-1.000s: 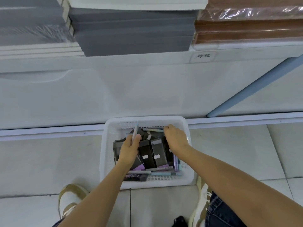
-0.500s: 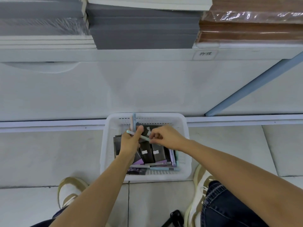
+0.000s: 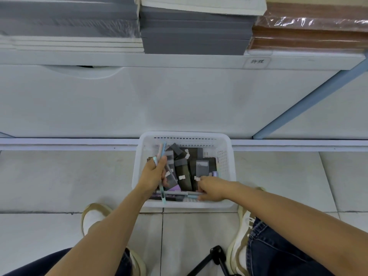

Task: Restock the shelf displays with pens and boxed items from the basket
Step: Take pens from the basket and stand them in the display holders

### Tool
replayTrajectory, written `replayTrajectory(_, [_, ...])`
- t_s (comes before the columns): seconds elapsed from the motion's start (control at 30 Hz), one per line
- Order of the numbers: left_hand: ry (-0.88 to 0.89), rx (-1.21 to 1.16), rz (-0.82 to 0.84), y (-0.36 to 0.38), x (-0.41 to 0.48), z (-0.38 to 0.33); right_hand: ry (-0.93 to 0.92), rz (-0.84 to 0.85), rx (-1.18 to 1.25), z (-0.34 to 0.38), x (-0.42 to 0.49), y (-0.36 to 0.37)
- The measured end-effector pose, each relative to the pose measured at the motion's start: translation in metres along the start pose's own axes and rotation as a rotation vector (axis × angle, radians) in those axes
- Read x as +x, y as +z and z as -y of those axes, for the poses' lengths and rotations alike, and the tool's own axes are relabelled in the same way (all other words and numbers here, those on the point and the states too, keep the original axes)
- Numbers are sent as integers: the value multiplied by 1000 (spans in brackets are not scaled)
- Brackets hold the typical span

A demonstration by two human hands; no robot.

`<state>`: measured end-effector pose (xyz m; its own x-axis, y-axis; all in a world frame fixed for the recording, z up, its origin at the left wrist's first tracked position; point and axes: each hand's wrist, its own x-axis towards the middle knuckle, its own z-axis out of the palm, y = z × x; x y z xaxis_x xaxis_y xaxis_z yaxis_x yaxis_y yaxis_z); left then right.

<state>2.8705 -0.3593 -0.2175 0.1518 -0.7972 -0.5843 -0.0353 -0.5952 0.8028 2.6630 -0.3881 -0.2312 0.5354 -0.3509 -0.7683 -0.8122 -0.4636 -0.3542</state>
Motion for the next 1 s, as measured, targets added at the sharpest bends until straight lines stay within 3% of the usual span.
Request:
replayTrajectory(0.2, [12, 163, 96, 6, -3, 1, -20, 69, 93, -8, -2, 7])
replayTrajectory(0.3, [49, 256, 112, 6, -3, 3, -11, 23, 275, -17, -5, -4])
replayTrajectory(0.47, [-58, -20, -19, 7, -2, -8, -53, -213, 867, -23, -20, -50])
replayTrajectory(0.53, [-107, -127, -6, 12, -4, -16, -102, -262, 996, -15, -22, -59])
replayTrajectory(0.63, [-111, -316, 45, 24, -9, -27, -151, -234, 970, 7, -19, -59])
replayTrajectory(0.7, [-87, -398, -9, 31, -10, -30, -176, -205, 970, 22, -16, -56])
replayTrajectory(0.87, [15, -268, -179, 28, -10, -31, -253, -128, 1077, 42, -18, -58])
replayTrajectory(1.0, [102, -275, -265, 22, -15, -46, -238, -213, 1083, 43, -20, -68])
